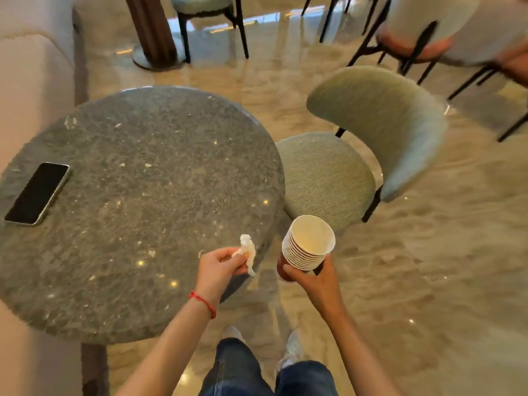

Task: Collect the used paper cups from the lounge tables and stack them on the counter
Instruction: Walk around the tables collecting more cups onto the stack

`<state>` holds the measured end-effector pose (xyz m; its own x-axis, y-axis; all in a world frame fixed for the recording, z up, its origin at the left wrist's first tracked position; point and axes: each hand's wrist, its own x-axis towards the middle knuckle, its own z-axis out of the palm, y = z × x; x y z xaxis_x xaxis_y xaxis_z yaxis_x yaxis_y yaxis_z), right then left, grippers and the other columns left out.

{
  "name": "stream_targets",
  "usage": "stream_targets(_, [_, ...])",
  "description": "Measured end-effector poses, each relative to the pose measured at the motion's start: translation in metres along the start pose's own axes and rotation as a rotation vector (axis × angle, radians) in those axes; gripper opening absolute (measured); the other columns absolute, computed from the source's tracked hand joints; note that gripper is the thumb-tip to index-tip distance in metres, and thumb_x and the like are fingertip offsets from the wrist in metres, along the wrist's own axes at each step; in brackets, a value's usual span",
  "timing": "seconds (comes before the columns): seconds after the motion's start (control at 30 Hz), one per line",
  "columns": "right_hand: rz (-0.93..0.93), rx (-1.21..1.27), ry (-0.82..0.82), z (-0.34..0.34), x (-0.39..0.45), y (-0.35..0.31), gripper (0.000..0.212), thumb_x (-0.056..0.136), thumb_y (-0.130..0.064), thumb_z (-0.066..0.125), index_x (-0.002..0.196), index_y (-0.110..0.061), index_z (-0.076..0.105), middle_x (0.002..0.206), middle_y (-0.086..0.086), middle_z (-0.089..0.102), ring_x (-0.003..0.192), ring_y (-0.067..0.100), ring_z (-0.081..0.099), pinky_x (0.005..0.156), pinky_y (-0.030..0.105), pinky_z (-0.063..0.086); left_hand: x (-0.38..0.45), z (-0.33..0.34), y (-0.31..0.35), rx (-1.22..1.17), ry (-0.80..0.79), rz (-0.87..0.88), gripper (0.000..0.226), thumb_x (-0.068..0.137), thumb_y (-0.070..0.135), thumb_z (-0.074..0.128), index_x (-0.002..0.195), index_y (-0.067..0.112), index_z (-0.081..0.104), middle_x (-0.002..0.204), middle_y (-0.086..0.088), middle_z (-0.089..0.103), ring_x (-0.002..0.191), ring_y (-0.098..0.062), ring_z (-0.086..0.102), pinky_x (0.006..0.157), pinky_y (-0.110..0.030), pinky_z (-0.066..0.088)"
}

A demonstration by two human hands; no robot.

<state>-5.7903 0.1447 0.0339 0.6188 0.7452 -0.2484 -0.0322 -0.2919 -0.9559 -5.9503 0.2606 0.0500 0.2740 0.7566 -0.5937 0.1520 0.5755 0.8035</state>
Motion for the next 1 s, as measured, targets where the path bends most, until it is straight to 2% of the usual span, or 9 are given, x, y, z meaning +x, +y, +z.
stream_targets(0.1, [-0.002, 0.058, 0.125, -0.044, -0.003, 0.005, 0.069, 0.063, -0.006, 0.084, 0.116, -0.035, 0.049, 0.107, -0.017, 0.063, 0.096, -0.008, 0.06, 0.073, 0.007, 0.047, 0.0, 0.045, 0.002, 0.067, -0.082, 0.005, 0.008, 0.081, 0.007, 0.067, 0.08, 0.011, 0.073, 0.064, -0.005, 0.072, 0.064, -0.016, 0.064, 0.067, -0.029, 0.053])
stream_targets(0.17, [-0.002, 0.092, 0.197, -0.078, -0.006, 0.008, 0.072, 0.064, -0.007, 0.084, 0.122, -0.029, 0.048, 0.11, -0.016, 0.063, 0.098, -0.006, 0.06, 0.074, 0.007, 0.047, -0.002, 0.081, 0.004, 0.105, -0.144, 0.023, 0.009, 0.081, 0.006, 0.067, 0.08, 0.013, 0.072, 0.069, -0.006, 0.072, 0.07, -0.019, 0.066, 0.074, -0.032, 0.055])
stream_targets(0.27, [-0.003, 0.131, 0.286, -0.135, -0.011, 0.013, 0.073, 0.065, -0.008, 0.084, 0.127, -0.022, 0.049, 0.111, -0.011, 0.065, 0.1, -0.002, 0.061, 0.076, 0.01, 0.048, -0.012, 0.144, 0.003, 0.166, -0.242, 0.066, 0.008, 0.081, 0.006, 0.066, 0.081, 0.01, 0.072, 0.076, -0.013, 0.071, 0.072, -0.021, 0.065, 0.076, -0.033, 0.057])
stream_targets(0.4, [-0.009, 0.154, 0.434, -0.218, -0.018, 0.022, 0.071, 0.06, -0.015, 0.087, 0.122, -0.019, 0.053, 0.106, -0.008, 0.067, 0.095, 0.0, 0.063, 0.072, 0.011, 0.048, -0.026, 0.234, -0.005, 0.255, -0.359, 0.093, 0.007, 0.08, 0.005, 0.066, 0.081, 0.009, 0.072, 0.067, -0.008, 0.069, 0.064, -0.018, 0.063, 0.067, -0.025, 0.057])
stream_targets(0.5, [-0.001, 0.158, 0.543, -0.277, -0.024, 0.029, 0.064, 0.061, -0.014, 0.087, 0.112, -0.034, 0.053, 0.1, -0.015, 0.068, 0.094, -0.002, 0.062, 0.073, 0.014, 0.05, -0.037, 0.299, -0.013, 0.308, -0.462, 0.098, 0.014, 0.08, 0.007, 0.067, 0.073, 0.018, 0.073, 0.063, -0.004, 0.07, 0.059, -0.013, 0.064, 0.064, -0.023, 0.056])
stream_targets(0.6, [0.011, 0.17, 0.638, -0.327, -0.033, 0.036, 0.063, 0.061, -0.015, 0.087, 0.111, -0.035, 0.052, 0.102, -0.014, 0.067, 0.096, 0.001, 0.063, 0.077, 0.019, 0.05, -0.047, 0.356, -0.021, 0.382, -0.565, 0.124, 0.022, 0.08, 0.009, 0.068, 0.063, 0.022, 0.075, 0.06, -0.004, 0.069, 0.057, -0.011, 0.065, 0.057, -0.018, 0.053])
stream_targets(0.73, [0.041, 0.193, 0.731, -0.377, -0.035, 0.045, 0.065, 0.054, -0.033, 0.084, 0.11, -0.034, 0.052, 0.104, -0.011, 0.067, 0.097, 0.003, 0.063, 0.079, 0.024, 0.05, -0.048, 0.423, -0.03, 0.427, -0.645, 0.089, 0.008, 0.079, 0.011, 0.069, 0.076, 0.015, 0.075, 0.071, -0.009, 0.073, 0.067, -0.018, 0.069, 0.063, -0.024, 0.055])
stream_targets(0.9, [0.074, 0.237, 0.803, -0.429, -0.01, 0.063, 0.063, 0.062, -0.015, 0.087, 0.114, -0.024, 0.052, 0.106, -0.005, 0.067, 0.099, 0.011, 0.063, 0.083, 0.03, 0.051, -0.032, 0.497, -0.034, 0.49, -0.708, 0.079, 0.007, 0.08, 0.016, 0.069, 0.077, 0.017, 0.075, 0.075, -0.006, 0.074, 0.072, -0.018, 0.07, 0.068, -0.027, 0.056])
stream_targets(1.0, [0.093, 0.257, 0.816, -0.456, 0.021, 0.07, 0.062, 0.063, -0.014, 0.086, 0.115, -0.021, 0.053, 0.104, -0.005, 0.067, 0.096, 0.009, 0.064, 0.074, 0.022, 0.053, -0.013, 0.542, -0.029, 0.52, -0.716, 0.076, 0.005, 0.08, 0.019, 0.068, 0.079, 0.017, 0.074, 0.074, -0.003, 0.074, 0.071, -0.015, 0.071, 0.067, -0.024, 0.056])
